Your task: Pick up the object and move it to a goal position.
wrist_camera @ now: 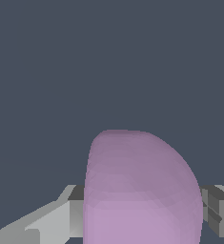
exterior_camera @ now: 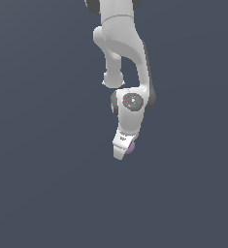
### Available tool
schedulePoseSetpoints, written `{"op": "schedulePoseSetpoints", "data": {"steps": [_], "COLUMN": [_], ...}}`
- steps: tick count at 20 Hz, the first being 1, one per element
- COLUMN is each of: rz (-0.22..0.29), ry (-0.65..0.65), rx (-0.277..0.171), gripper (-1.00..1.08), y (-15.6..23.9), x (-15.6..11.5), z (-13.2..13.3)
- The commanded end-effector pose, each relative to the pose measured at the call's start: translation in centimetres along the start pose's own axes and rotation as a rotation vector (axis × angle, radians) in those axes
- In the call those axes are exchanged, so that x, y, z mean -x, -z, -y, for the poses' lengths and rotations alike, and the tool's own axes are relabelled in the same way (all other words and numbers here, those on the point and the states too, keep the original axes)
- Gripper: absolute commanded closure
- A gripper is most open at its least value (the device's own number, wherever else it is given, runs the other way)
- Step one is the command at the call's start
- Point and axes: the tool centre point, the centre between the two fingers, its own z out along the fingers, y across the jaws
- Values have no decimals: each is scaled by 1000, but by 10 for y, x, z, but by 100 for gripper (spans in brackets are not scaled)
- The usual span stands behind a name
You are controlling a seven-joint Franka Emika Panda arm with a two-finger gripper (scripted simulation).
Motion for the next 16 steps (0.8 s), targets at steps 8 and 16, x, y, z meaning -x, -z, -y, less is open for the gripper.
{"op": "schedulePoseSetpoints", "data": {"steps": [8,16], "rz": [0,0], "ry": [0,0], "rx": [0,0], "gripper": [108,108], "y": [4,15], "x": [-9,-34], "z": [-7,-28]}}
